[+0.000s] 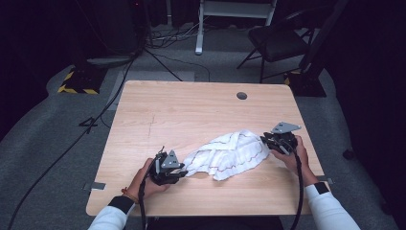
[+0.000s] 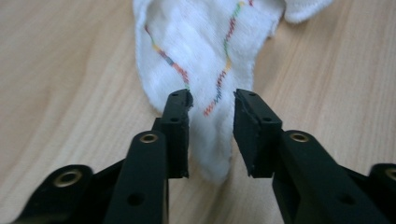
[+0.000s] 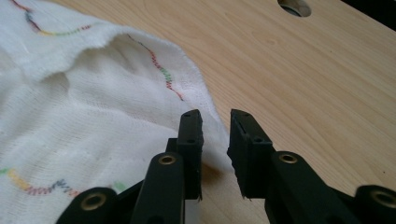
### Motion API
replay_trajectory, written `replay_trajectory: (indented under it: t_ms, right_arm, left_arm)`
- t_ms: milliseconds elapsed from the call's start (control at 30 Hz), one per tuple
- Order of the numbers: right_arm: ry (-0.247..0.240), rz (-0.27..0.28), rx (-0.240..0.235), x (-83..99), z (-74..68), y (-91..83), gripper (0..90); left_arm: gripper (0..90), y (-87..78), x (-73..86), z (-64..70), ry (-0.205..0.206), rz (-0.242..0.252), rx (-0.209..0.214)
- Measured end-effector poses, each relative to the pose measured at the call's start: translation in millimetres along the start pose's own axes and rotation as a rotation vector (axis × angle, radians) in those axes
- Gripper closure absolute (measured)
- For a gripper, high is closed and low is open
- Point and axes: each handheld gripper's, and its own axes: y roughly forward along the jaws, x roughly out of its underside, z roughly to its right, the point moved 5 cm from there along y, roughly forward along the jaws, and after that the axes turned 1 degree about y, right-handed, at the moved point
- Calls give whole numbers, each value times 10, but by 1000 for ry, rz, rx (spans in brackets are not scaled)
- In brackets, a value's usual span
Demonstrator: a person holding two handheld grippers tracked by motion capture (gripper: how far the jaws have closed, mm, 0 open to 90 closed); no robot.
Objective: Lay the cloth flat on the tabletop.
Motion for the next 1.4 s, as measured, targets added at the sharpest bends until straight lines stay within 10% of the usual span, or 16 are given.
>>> replay_trajectory:
  t_ms: [167,367,767,1133,1400]
  right_arm:
    - [5,26,-56,0,-129,-131,644]
    - [-36,-64,-101,179,-269,-107,561]
    - [79,-107,-109,421,-93,-44,476]
    - [92,-101,-146,433,-103,-48,572]
    - [65,-102,-176,424,-133,-58,689]
  left_arm:
    - [519,-35,-178,-25,-11,60,6]
    - [369,145,-476,-34,18,56,2]
    - [338,608,-982,-66,98,25,22]
    - [516,1109,-1159,-135,163,-72,-3]
    - [828,1105,-1111,-270,159,-90,-37]
